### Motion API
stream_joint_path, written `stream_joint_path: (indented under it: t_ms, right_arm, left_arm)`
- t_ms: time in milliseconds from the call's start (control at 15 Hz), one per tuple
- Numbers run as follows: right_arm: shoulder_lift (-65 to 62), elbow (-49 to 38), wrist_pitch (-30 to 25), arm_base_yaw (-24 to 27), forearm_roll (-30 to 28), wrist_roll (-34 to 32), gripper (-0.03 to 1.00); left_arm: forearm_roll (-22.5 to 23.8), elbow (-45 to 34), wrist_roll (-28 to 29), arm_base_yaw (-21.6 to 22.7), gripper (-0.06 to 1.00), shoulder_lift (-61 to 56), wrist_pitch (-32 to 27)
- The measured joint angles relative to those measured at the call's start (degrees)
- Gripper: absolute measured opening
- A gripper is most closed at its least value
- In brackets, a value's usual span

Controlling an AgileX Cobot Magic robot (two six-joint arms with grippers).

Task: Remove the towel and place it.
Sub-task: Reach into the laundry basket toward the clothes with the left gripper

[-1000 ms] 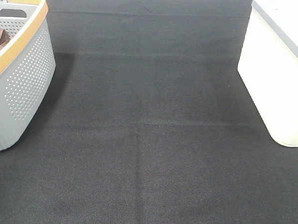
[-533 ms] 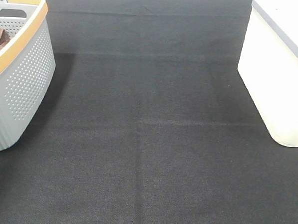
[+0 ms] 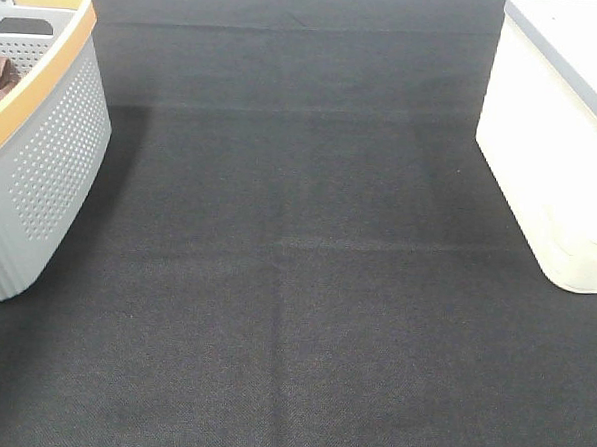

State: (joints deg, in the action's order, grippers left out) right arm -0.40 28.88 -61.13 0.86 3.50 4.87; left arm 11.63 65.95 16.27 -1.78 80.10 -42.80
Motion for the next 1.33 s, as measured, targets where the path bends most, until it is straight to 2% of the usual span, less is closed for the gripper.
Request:
stream_joint_path:
  t_ms: [67, 400, 667, 933, 1067, 1333]
  right_arm:
    - [0.00, 0.00, 0.00, 0.00, 0.00, 0.00, 0.87]
    - [0.00, 0.00, 0.00, 0.00, 0.00, 0.00, 0.87]
    - [0.00, 0.00, 0.00, 0.00, 0.11, 0.00, 0.87]
    - [0.00, 0.00, 0.00, 0.00, 0.11, 0.00, 0.87]
    - [0.00, 0.00, 0.00, 0.00, 0.11, 0.00, 0.87]
    - [0.00, 0.00, 0.00, 0.00, 0.17, 0.00, 0.87]
  left_arm:
    - [0.00, 0.00, 0.00, 0.00, 0.71, 0.00, 0.00]
    - [1.66, 11.75, 0.40, 0.63, 0.71, 12.66, -5.73]
    - [0.40, 18.79, 2.35, 8.19, 0.71, 19.14, -7.05]
    - [-0.92, 21.31, 2.41, 12.78, 0.71, 22.12, -7.16]
    - [-1.55, 22.75, 1.89, 14.50, 0.71, 25.32, -7.51]
    - [-2.23, 27.85, 0.57, 14.73, 0.71, 30.60, -7.91]
